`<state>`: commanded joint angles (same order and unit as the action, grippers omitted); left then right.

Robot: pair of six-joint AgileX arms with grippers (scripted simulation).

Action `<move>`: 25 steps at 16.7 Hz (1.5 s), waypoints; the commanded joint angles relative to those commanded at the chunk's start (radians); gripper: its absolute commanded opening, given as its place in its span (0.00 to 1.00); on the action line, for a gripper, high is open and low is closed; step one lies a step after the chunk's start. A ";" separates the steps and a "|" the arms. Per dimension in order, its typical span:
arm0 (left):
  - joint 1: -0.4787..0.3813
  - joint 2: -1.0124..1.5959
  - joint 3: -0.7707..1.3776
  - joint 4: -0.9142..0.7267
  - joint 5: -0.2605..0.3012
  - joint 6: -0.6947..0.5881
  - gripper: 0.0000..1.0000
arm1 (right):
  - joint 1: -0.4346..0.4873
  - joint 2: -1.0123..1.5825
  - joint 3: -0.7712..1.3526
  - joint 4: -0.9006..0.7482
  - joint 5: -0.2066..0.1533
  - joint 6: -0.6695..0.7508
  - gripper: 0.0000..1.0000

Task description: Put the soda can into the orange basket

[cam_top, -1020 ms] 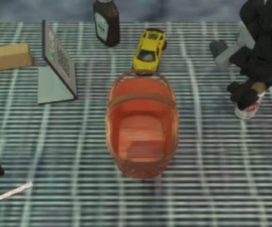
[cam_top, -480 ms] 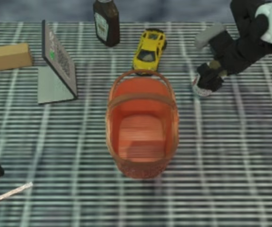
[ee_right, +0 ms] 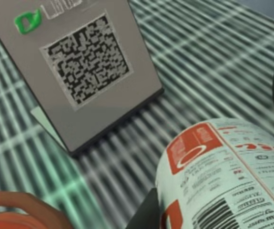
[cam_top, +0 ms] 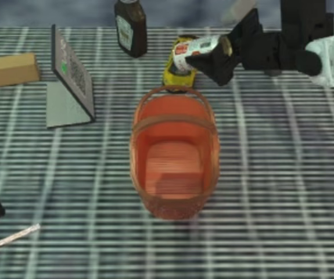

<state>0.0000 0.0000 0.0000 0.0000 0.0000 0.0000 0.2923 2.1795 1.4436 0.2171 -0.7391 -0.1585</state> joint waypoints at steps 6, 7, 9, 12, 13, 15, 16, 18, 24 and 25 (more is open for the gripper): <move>0.000 0.000 0.000 0.000 0.000 0.000 1.00 | 0.036 -0.104 -0.162 0.479 -0.281 0.153 0.00; 0.000 0.000 0.000 0.000 0.000 0.000 1.00 | 0.040 -0.118 -0.178 0.526 -0.312 0.167 0.00; 0.000 0.000 0.000 0.000 0.000 0.000 1.00 | 0.045 -0.139 -0.198 0.587 -0.355 0.186 0.00; 0.000 0.000 0.000 0.000 0.000 0.000 1.00 | 0.047 -0.147 -0.204 0.606 -0.368 0.191 0.00; 0.000 0.000 0.000 0.000 0.000 0.000 1.00 | 0.047 -0.147 -0.204 0.606 -0.368 0.191 0.00; 0.000 0.000 0.000 0.000 0.000 0.000 1.00 | 0.042 -0.143 -0.200 0.604 -0.367 0.192 0.00; 0.000 0.000 0.000 0.000 0.000 0.000 1.00 | 0.042 -0.140 -0.201 0.607 -0.368 0.192 0.00; 0.000 0.000 0.000 0.000 0.000 0.000 1.00 | 0.046 -0.105 -0.209 0.644 -0.371 0.191 0.00; 0.000 0.000 0.000 0.000 0.000 0.000 1.00 | 0.050 0.077 -0.267 0.894 -0.366 0.188 0.00; 0.000 0.000 0.000 0.000 0.000 0.000 1.00 | 0.051 0.097 -0.274 0.916 -0.365 0.187 0.00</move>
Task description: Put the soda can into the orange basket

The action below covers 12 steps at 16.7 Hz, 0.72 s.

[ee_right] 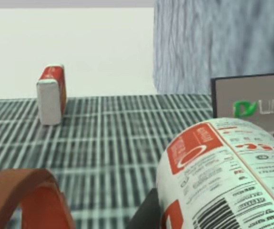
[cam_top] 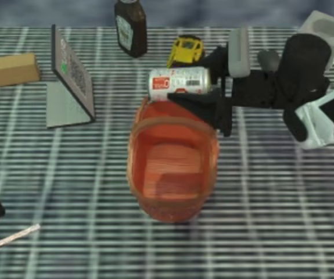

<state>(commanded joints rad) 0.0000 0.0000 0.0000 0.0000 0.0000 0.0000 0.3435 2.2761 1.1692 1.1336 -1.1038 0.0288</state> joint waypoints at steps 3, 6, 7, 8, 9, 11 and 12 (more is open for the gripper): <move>0.000 0.000 0.000 0.000 0.000 0.000 1.00 | 0.001 0.012 -0.005 0.013 0.001 0.000 0.00; 0.000 0.000 0.000 0.000 0.000 0.000 1.00 | 0.001 0.012 -0.005 0.013 0.001 0.000 0.08; 0.000 0.000 0.000 0.000 0.000 0.000 1.00 | 0.001 0.012 -0.005 0.013 0.001 0.000 0.15; 0.000 0.000 0.000 0.000 0.000 0.000 1.00 | 0.001 0.012 -0.005 0.013 0.001 0.000 0.23; 0.000 0.000 0.000 0.000 0.000 0.000 1.00 | 0.001 0.012 -0.005 0.013 0.001 0.000 0.30; 0.000 0.000 0.000 0.000 0.000 0.000 1.00 | 0.001 0.012 -0.005 0.013 0.001 0.000 0.45; 0.000 0.000 0.000 0.000 0.000 0.000 1.00 | 0.001 0.012 -0.005 0.013 0.001 0.000 0.53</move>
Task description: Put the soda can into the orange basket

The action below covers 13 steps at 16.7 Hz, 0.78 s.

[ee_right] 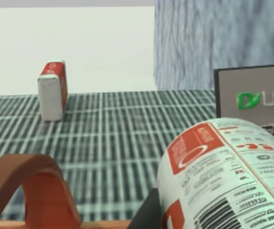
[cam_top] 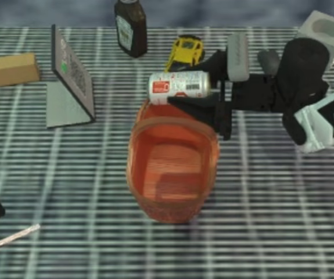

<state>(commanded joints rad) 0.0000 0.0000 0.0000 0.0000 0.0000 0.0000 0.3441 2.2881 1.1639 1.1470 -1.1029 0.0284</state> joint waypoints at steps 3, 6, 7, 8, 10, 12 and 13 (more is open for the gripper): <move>0.000 0.000 0.000 0.000 0.000 0.000 1.00 | 0.000 0.000 0.000 0.000 0.000 0.000 0.75; 0.000 0.000 0.000 0.000 0.000 0.000 1.00 | 0.000 0.000 0.000 0.000 0.000 0.000 0.98; 0.000 0.000 0.000 0.000 0.000 0.000 1.00 | 0.000 0.000 0.000 0.000 0.000 0.000 1.00; 0.000 0.000 0.000 0.000 0.000 0.000 1.00 | 0.000 0.000 0.000 0.000 0.000 0.000 1.00; 0.000 0.000 0.000 0.000 0.000 0.000 1.00 | 0.000 0.000 0.000 0.000 0.000 0.000 1.00; 0.000 0.000 0.000 0.000 0.000 0.000 1.00 | 0.000 0.000 0.000 0.000 0.000 0.000 1.00; 0.000 0.000 0.000 0.000 0.000 0.000 1.00 | 0.000 0.000 0.000 0.000 0.000 0.000 1.00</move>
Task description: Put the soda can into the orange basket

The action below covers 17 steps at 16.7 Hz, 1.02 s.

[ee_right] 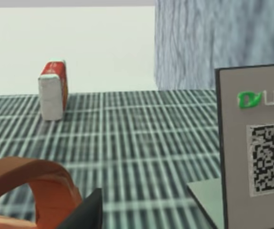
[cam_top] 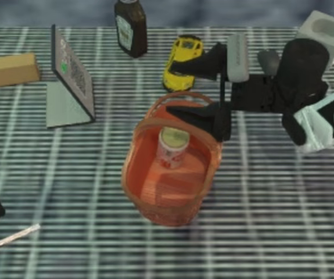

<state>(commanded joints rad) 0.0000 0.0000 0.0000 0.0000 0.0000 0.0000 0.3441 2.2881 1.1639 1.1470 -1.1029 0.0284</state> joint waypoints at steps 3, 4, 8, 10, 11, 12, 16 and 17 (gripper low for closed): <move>0.000 0.000 0.000 0.000 0.000 0.000 1.00 | -0.004 -0.001 0.001 0.000 0.000 0.000 1.00; -0.004 0.009 0.010 -0.006 0.001 0.005 1.00 | -0.005 -0.009 -0.005 -0.004 0.004 -0.001 1.00; -0.053 0.135 0.144 -0.089 0.008 0.072 1.00 | -0.021 -0.130 -0.089 -0.066 0.062 -0.011 1.00; -0.094 0.251 0.261 -0.167 0.012 0.133 1.00 | -0.038 -0.233 -0.160 -0.121 0.117 -0.019 1.00; -0.117 0.319 0.329 -0.213 0.013 0.170 1.00 | -0.049 -0.295 -0.202 -0.154 0.151 -0.023 1.00; -0.142 0.394 0.403 -0.264 0.015 0.209 1.00 | -0.062 -0.363 -0.248 -0.191 0.188 -0.028 1.00; -0.254 0.742 0.742 -0.500 0.017 0.392 1.00 | -0.118 -0.682 -0.450 -0.366 0.361 -0.043 1.00; -0.284 0.838 0.834 -0.566 0.017 0.442 1.00 | -0.133 -0.776 -0.505 -0.416 0.410 -0.046 1.00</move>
<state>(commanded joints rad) -0.2836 0.8379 0.8339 -0.5657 0.0166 0.4425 0.2110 1.5121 0.6591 0.7309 -0.6933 -0.0173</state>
